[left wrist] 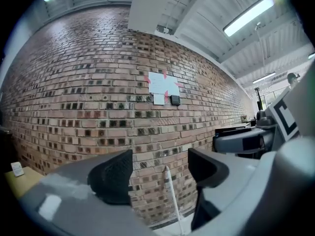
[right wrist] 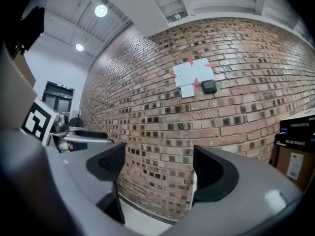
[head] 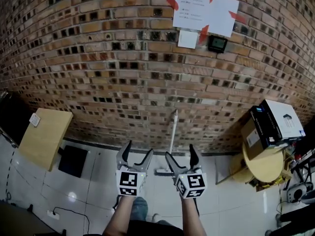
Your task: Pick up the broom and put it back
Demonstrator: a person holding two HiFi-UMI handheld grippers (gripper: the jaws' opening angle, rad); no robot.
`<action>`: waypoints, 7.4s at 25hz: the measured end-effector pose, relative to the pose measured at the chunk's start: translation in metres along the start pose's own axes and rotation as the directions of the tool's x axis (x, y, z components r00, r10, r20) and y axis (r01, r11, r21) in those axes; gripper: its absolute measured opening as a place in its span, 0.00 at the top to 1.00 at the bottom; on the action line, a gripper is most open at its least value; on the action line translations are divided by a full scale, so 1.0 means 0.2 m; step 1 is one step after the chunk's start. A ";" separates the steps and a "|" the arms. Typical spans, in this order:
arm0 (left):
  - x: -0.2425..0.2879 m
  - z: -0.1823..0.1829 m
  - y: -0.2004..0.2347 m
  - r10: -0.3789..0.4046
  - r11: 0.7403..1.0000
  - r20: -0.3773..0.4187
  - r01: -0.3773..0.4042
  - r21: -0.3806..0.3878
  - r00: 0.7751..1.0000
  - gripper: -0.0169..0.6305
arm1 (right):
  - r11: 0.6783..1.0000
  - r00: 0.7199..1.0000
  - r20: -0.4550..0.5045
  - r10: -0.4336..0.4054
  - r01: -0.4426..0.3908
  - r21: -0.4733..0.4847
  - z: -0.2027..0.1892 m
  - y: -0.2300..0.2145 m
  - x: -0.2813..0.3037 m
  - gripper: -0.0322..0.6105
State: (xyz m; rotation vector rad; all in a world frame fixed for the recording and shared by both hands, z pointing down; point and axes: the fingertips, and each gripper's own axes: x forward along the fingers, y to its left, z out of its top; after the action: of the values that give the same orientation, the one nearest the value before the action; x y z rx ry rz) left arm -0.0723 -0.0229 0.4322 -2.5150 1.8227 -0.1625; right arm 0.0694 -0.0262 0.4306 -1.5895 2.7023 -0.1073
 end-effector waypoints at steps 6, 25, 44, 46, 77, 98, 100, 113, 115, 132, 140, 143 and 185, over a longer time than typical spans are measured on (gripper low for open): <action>0.48 0.02 0.25 -0.076 0.997 0.032 0.076 0.012 0.997 0.43 | 0.999 0.999 0.009 -0.046 0.047 -0.027 0.02 -0.13 0.48 0.31; 1.40 -0.44 0.22 -0.424 0.901 -0.182 0.434 0.019 0.887 0.46 | 0.969 0.948 -0.216 -0.233 0.245 0.033 -0.64 -0.72 1.04 0.41; 1.81 -1.25 0.02 -0.466 0.869 -0.422 0.491 -0.053 0.778 0.57 | 0.972 0.849 -0.512 -0.132 0.212 0.102 -1.83 -1.10 1.55 0.51; 1.81 -1.28 0.02 -0.460 0.873 -0.432 0.485 -0.058 0.776 0.57 | 0.971 0.840 -0.528 -0.128 0.215 0.108 -1.90 -1.13 1.60 0.53; 1.42 -0.86 0.17 -0.356 0.934 -0.297 0.345 -0.091 0.886 0.57 | 0.986 0.841 -0.528 -0.118 0.163 0.041 -1.58 -0.85 1.12 0.79; 1.17 0.07 0.61 -0.078 0.992 0.066 0.084 -0.091 0.995 0.57 | 0.975 0.977 -0.009 -0.213 0.212 -0.062 -0.07 -0.73 1.10 0.79; 1.15 0.12 0.65 -0.044 0.997 0.080 0.050 -0.066 0.996 0.57 | 0.975 0.977 0.029 -0.210 0.211 -0.075 0.03 -0.71 1.08 0.79; 1.06 0.23 0.76 0.019 0.998 0.107 -0.013 -0.058 0.994 0.57 | 0.974 0.963 0.181 -0.201 0.215 -0.064 0.40 -0.63 1.00 0.79; 1.06 0.24 0.76 0.017 0.998 0.110 -0.011 -0.056 0.994 0.57 | 0.976 0.965 0.180 -0.193 0.207 -0.065 0.40 -0.62 1.01 0.79; 1.19 0.11 0.62 -0.086 0.995 0.049 0.088 -0.038 0.995 0.57 | 0.977 0.978 0.008 -0.208 0.208 -0.048 0.03 -0.71 1.09 0.79; 1.30 -0.09 0.44 -0.181 0.983 -0.047 0.180 -0.022 0.982 0.57 | 0.977 0.967 -0.134 -0.215 0.212 -0.037 -0.36 -0.80 1.06 0.79; 1.33 -0.16 0.36 -0.219 0.976 -0.081 0.219 -0.013 0.972 0.57 | 0.976 0.957 -0.193 -0.217 0.216 -0.026 -0.54 -0.84 1.04 0.79; 1.56 -0.94 0.26 -0.283 0.959 -0.357 0.266 -0.097 0.890 0.59 | 0.998 0.835 -0.551 -0.005 0.038 0.048 -1.79 -1.08 1.82 0.79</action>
State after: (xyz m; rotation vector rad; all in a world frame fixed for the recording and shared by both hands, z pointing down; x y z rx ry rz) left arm -0.0460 -0.3279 0.6360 -2.9271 1.5661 -0.6502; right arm 0.0666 -0.4278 0.8113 -1.7986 3.0358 -0.7527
